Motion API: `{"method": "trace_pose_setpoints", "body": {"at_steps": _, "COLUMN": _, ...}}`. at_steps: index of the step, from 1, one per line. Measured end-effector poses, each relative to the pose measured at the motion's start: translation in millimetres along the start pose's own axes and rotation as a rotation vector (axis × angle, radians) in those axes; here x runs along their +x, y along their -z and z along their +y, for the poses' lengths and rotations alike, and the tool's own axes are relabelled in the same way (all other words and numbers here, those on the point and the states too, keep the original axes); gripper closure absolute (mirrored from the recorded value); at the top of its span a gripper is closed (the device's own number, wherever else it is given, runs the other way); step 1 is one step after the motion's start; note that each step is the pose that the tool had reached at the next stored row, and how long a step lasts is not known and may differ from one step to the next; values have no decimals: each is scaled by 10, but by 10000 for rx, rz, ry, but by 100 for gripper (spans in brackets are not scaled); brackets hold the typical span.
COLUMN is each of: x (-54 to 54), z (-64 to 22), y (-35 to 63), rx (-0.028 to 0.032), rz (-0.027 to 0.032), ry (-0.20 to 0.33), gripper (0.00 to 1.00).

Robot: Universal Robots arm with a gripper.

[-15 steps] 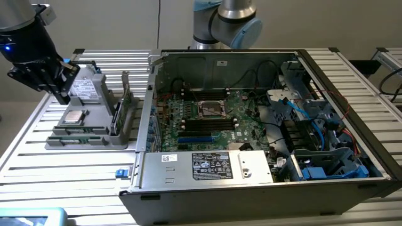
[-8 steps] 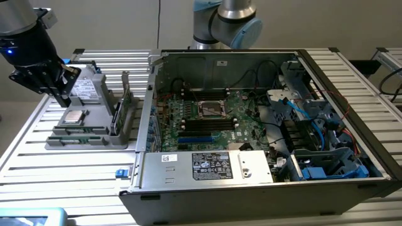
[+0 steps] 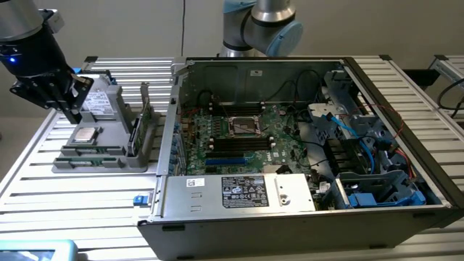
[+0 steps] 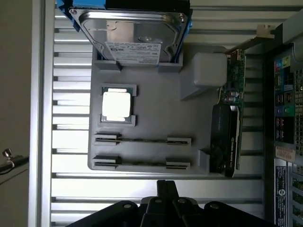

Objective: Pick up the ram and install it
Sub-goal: 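Pick up the ram and move it above insertion slot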

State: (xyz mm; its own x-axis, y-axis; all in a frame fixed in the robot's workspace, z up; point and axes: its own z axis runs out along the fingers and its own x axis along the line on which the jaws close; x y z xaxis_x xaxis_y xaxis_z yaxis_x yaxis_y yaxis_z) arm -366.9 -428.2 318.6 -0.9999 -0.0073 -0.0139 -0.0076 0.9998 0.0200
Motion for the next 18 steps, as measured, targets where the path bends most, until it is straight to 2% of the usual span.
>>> {"method": "trace_pose_setpoints", "body": {"at_steps": 18, "x": 0, "z": 0, "y": -2, "rx": -46, "rz": 65, "ry": 3270, "gripper": 89}}
